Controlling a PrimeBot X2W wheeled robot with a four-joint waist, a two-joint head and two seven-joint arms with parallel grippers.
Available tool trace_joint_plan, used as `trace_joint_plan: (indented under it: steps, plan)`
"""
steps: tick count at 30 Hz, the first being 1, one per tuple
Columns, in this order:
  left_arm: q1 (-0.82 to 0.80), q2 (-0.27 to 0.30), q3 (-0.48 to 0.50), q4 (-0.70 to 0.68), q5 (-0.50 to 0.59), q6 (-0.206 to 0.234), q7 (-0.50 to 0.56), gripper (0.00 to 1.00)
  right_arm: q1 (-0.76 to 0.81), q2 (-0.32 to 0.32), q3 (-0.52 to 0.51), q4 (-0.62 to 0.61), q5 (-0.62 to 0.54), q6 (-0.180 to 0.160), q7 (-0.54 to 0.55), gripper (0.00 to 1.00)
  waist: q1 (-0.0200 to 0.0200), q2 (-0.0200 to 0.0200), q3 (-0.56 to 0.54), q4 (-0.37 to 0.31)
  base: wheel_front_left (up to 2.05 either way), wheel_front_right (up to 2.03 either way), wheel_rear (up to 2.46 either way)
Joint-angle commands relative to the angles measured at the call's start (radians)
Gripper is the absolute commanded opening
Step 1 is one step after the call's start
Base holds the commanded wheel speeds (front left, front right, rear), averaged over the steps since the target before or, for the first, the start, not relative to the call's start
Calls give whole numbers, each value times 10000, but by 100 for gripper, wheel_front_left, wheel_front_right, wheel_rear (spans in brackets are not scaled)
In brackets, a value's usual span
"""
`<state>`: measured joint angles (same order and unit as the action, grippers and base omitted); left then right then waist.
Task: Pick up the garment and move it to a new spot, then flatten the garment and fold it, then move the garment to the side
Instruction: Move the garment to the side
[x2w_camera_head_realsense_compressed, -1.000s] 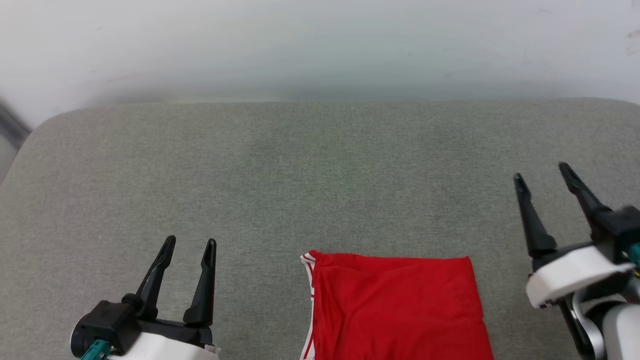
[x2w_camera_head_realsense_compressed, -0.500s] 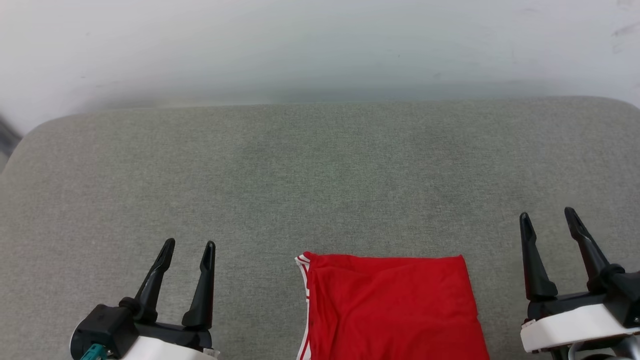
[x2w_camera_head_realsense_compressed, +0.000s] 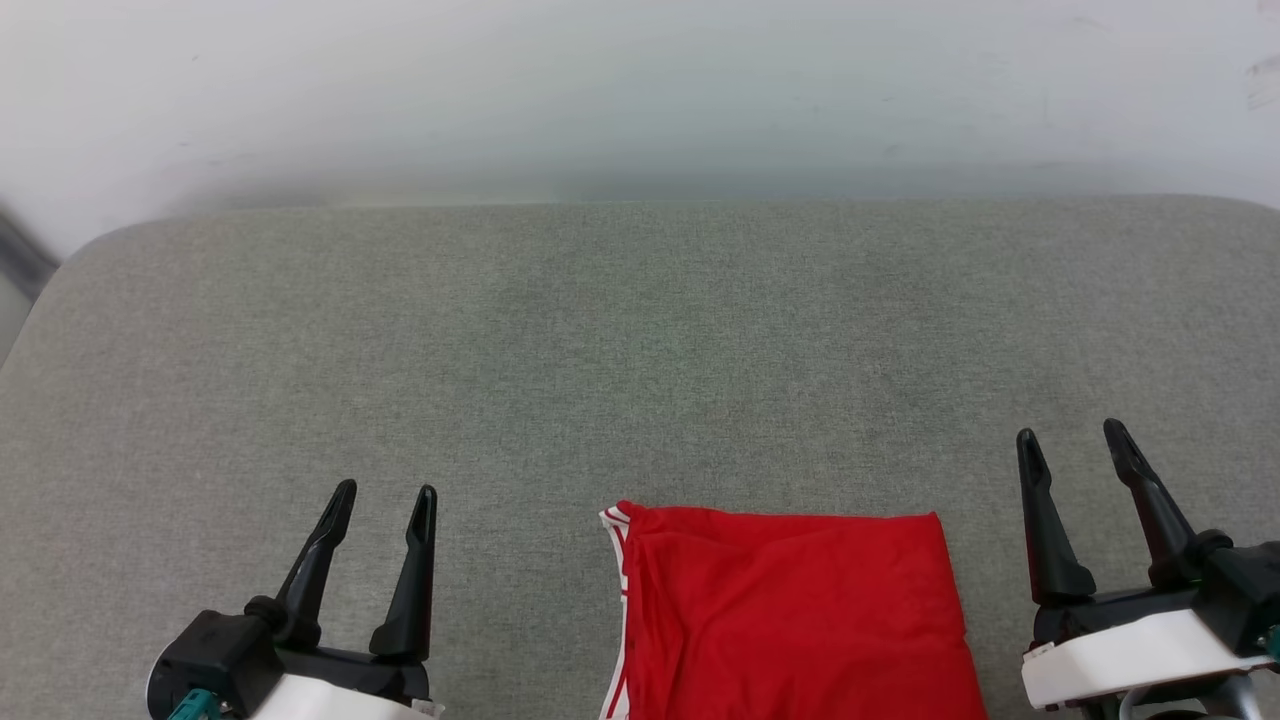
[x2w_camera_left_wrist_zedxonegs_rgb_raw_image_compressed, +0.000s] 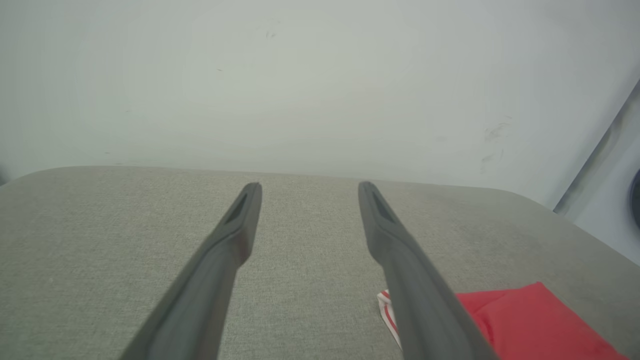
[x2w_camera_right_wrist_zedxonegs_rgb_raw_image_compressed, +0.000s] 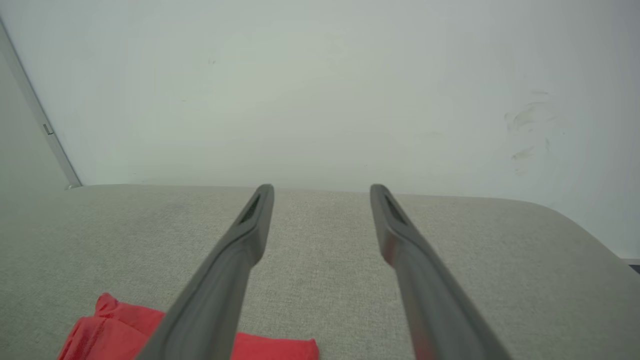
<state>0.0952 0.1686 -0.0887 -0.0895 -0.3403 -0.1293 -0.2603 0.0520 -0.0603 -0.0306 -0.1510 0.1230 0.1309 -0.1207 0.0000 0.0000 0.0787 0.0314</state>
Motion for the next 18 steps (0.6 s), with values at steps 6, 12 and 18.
trace_joint_plan:
  steps: [6,12,18]
  plan:
    - [-90,11,8,48,21,-15,-69,100,149,-165,131,-23,88,-4,1112,100,0,0,127,-7,0,0,0]
    - [-216,92,-143,160,27,-15,-68,100,375,-814,656,-332,1198,-6,5007,100,0,0,365,-17,0,0,0]
    - [-410,141,-331,365,-56,-15,-59,100,514,-752,455,-956,1549,-4,8224,100,0,0,662,115,0,0,0]
